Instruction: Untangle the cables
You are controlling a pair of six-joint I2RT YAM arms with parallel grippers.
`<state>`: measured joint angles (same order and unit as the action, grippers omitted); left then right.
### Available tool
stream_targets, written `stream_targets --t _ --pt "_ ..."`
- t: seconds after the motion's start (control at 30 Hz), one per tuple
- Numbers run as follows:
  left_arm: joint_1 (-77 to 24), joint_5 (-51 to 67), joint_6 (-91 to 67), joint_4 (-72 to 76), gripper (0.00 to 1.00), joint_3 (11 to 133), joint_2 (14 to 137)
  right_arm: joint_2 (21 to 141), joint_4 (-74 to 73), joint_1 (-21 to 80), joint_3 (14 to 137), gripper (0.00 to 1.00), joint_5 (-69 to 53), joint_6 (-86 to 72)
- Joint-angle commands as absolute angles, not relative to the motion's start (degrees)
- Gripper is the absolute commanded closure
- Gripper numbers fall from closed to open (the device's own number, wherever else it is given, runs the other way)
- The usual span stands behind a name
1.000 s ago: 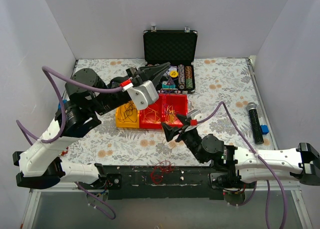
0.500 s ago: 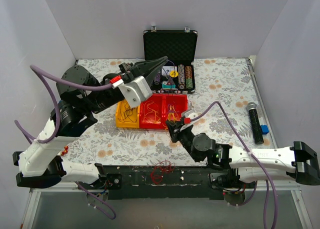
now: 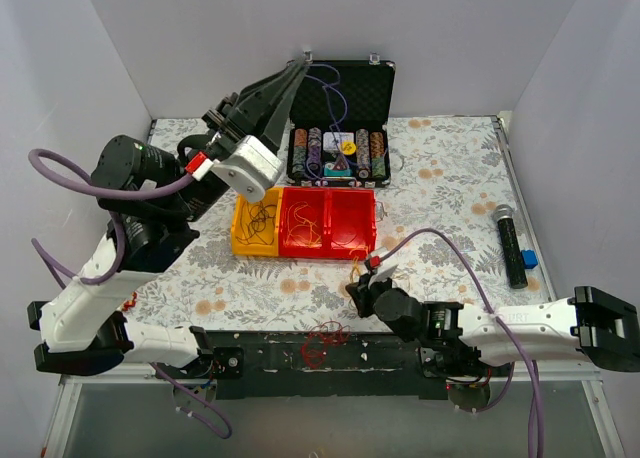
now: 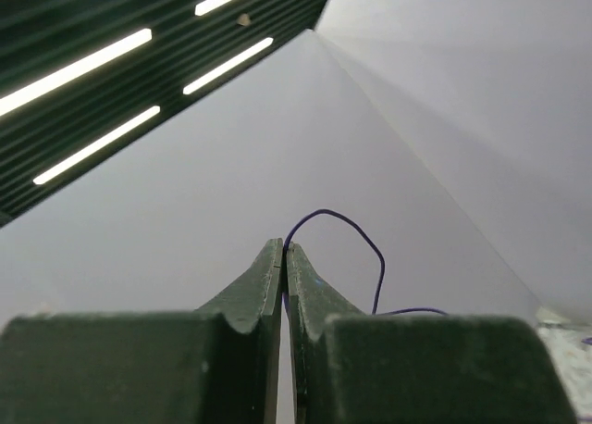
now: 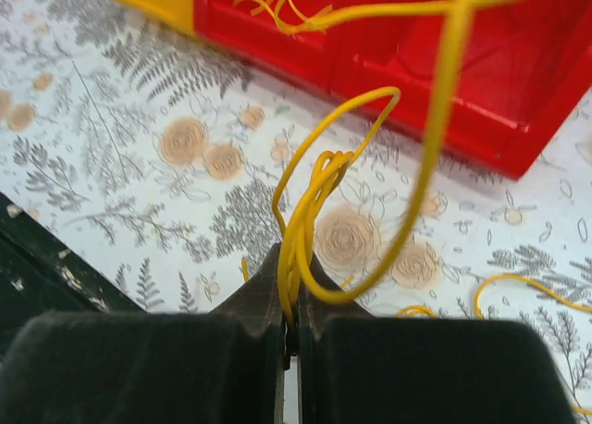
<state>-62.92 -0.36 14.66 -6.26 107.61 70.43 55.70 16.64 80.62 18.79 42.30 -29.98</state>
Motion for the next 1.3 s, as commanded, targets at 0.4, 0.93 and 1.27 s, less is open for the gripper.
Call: stream_targets --t 0.4,0.93,1.27 --pt "-53.3 -19.3 14.4 7.5 1.0 76.3 60.5 49.4 11.3 83.8 15.8 0.99 40.9 -38.9" --pt "-26.0 -4.4 -4.4 3.6 1.0 59.0 56.6 41.7 6.0 84.5 14.6 0.99 42.0 -40.0" --pt "-23.4 -3.4 -3.6 6.9 1.0 49.8 59.1 39.6 3.3 84.5 14.5 0.99 42.5 -40.9"
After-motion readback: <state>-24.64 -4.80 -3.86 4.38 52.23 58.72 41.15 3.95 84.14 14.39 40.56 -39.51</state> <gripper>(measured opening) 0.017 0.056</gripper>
